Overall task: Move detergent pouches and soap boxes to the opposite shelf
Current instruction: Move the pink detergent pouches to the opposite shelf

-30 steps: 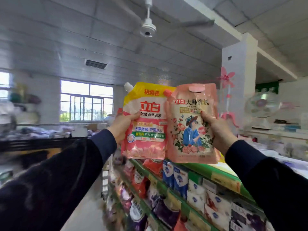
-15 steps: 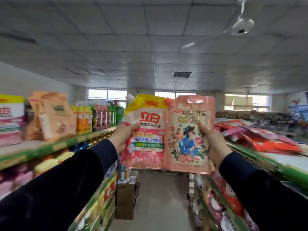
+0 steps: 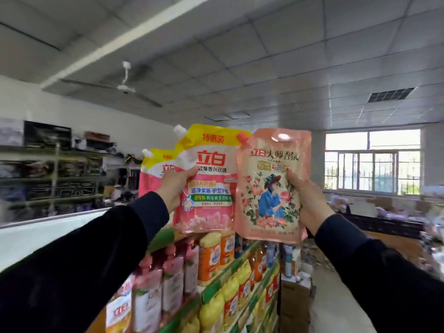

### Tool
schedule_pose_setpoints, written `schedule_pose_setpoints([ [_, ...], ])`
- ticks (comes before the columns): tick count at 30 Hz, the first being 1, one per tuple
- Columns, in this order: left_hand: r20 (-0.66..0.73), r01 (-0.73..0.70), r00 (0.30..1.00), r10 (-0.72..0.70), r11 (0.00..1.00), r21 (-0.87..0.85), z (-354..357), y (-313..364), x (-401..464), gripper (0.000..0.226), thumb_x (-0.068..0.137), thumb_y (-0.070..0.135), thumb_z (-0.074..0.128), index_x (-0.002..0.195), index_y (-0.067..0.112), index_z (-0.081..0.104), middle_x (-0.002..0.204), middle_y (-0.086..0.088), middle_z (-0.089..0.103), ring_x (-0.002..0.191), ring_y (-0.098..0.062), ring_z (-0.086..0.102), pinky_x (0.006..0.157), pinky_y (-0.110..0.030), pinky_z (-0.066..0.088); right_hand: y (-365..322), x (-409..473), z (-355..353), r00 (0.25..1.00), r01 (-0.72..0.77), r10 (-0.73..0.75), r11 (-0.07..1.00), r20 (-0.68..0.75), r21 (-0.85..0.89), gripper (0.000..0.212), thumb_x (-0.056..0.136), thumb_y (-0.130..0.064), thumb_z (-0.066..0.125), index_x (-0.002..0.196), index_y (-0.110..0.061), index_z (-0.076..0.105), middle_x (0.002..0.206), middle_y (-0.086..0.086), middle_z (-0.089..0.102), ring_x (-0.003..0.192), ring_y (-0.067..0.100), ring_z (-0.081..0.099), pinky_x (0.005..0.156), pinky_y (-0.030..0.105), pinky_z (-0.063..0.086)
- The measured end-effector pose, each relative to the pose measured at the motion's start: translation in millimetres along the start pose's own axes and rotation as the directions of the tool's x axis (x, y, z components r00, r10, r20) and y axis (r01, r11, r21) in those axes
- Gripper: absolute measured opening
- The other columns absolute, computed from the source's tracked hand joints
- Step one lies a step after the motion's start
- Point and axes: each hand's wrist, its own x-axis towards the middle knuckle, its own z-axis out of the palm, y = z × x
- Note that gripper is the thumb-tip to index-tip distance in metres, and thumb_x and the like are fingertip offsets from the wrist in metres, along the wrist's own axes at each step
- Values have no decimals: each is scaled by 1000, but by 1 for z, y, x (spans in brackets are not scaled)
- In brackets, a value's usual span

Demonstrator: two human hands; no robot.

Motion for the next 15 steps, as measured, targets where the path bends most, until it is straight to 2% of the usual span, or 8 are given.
schedule_pose_setpoints([
  [2, -36, -24, 999, 24, 1000, 12, -37, 9, 14, 18, 94, 16, 72, 102, 0, 70, 97, -22, 77, 77, -33, 76, 69, -45, 63, 18, 18, 38, 999, 1, -2, 1000, 37, 28, 41, 88, -39, 75, 116, -11, 65, 103, 18, 78, 91, 40, 76, 72, 51, 62],
  [5, -119, -35, 992, 38, 999, 26, -92, 24, 28, 19, 94, 16, 71, 107, 2, 70, 98, -19, 78, 71, -29, 77, 59, -41, 63, 45, 41, 96, 995, 1, -5, 999, 98, 43, 46, 87, -44, 74, 120, -13, 66, 106, 14, 78, 95, 38, 76, 74, 46, 61],
  [6, -148, -42, 988, 47, 998, 41, -106, 28, 32, 22, 93, 16, 72, 109, 1, 70, 101, -20, 78, 75, -32, 77, 61, -44, 63, 52, 46, 110, 996, 10, -13, 1000, 92, 28, 48, 86, -48, 74, 121, -16, 66, 107, 9, 78, 98, 35, 75, 75, 42, 58],
  [8, -213, -64, 974, 74, 996, 55, -130, 31, 41, 33, 92, 16, 74, 116, -5, 67, 107, -23, 76, 91, -40, 75, 75, -54, 63, 62, 57, 136, 995, 45, -42, 998, 87, -40, 48, 85, -52, 74, 121, -22, 67, 106, 2, 78, 98, 29, 74, 76, 36, 56],
  [10, -276, -86, 956, 97, 995, 50, -144, 29, 49, 40, 91, 15, 75, 122, -8, 64, 111, -25, 74, 102, -45, 72, 86, -63, 58, 70, 67, 159, 993, 48, -41, 997, 112, -58, 48, 89, -50, 70, 125, -17, 65, 113, 7, 77, 102, 31, 74, 84, 44, 60],
  [12, -314, -98, 944, 103, 995, 31, -152, 25, 58, 31, 92, 15, 74, 115, -5, 67, 109, -25, 75, 100, -44, 73, 86, -65, 57, 75, 77, 175, 992, 58, -49, 996, 113, -74, 51, 94, -43, 66, 131, -8, 61, 127, 16, 69, 116, 37, 67, 96, 51, 55],
  [13, -330, -93, 939, 96, 995, 25, -151, 21, 63, 28, 92, 16, 74, 111, -2, 69, 107, -24, 76, 98, -44, 73, 84, -65, 57, 76, 81, 178, 993, 61, -52, 995, 110, -82, 50, 95, -42, 66, 131, -8, 61, 128, 16, 68, 114, 35, 68, 93, 48, 56],
  [15, -372, -93, 923, 100, 995, 35, -150, 14, 78, 28, 92, 21, 75, 110, 0, 69, 106, -22, 77, 98, -43, 74, 85, -64, 58, 79, 92, 179, 993, 50, -39, 995, 114, -91, 42, 93, -45, 67, 125, -17, 64, 115, 9, 74, 95, 26, 75, 75, 38, 60],
])
